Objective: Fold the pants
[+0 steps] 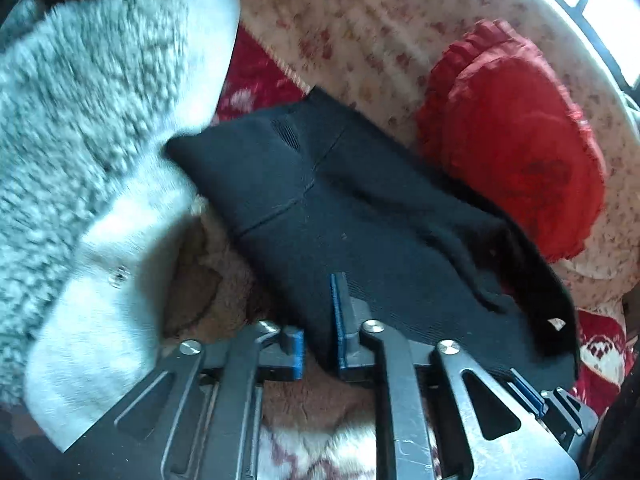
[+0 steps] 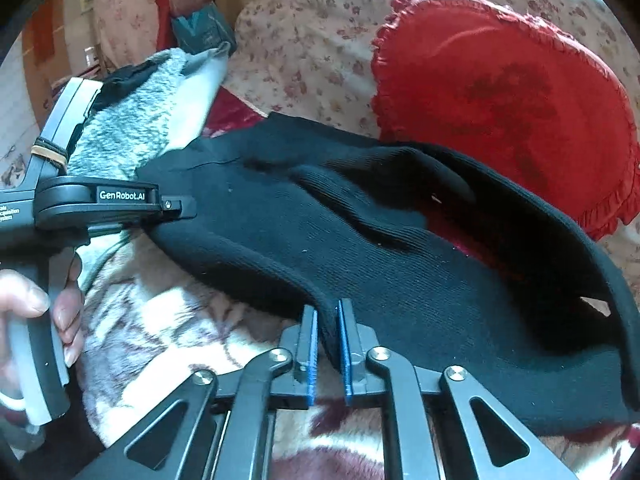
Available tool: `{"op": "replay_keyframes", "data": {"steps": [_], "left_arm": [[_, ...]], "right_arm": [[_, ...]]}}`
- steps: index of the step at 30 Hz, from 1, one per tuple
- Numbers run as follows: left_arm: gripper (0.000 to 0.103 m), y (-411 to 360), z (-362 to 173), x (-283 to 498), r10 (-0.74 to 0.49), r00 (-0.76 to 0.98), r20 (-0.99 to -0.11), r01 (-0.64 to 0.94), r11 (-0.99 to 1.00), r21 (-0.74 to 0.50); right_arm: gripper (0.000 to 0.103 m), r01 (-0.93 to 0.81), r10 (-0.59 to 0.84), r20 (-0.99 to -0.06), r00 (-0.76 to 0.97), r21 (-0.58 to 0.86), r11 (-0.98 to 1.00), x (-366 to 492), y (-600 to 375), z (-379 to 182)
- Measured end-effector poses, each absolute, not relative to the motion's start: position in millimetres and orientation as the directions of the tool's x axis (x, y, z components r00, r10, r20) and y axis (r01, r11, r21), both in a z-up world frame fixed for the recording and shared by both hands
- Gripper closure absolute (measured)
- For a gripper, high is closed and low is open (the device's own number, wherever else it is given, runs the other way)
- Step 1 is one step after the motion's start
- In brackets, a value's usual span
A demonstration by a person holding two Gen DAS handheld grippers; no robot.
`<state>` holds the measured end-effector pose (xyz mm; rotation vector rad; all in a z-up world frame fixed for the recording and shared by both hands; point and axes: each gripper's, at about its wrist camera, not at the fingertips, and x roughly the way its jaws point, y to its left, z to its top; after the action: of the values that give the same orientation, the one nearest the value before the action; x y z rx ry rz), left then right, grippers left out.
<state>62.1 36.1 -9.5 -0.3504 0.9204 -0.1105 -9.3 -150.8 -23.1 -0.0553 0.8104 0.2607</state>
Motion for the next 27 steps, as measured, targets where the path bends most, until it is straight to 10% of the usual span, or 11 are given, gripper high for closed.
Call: {"op": "replay_keyframes", "data": {"steps": [16, 21, 27], "left_arm": [[0.095, 70.5, -6.0, -6.2, -0.218, 0.564, -0.796, -0.053, 0.953, -0.298], [0.092, 73.3, 19.8, -17.0, -0.15, 0.615, -0.774, -0.073, 0.967, -0.245], [0.051, 57.6, 37.6, -19.4, -0.159, 0.666, -0.729, -0.024, 0.972, -0.233]], "right_arm": [[0.096, -0.369, 0.319, -0.789, 0.526, 0.126, 0.921, -67.7, -122.1, -30.9], [0.08, -0.274, 0.361, -0.717, 0.597, 0.24, 0.931, -71.5, -167.9, 6.0], [0.078, -0.021, 0.244, -0.76, 0.603, 0.291, 0.957, -45.9, -247.7, -3.9]]}}
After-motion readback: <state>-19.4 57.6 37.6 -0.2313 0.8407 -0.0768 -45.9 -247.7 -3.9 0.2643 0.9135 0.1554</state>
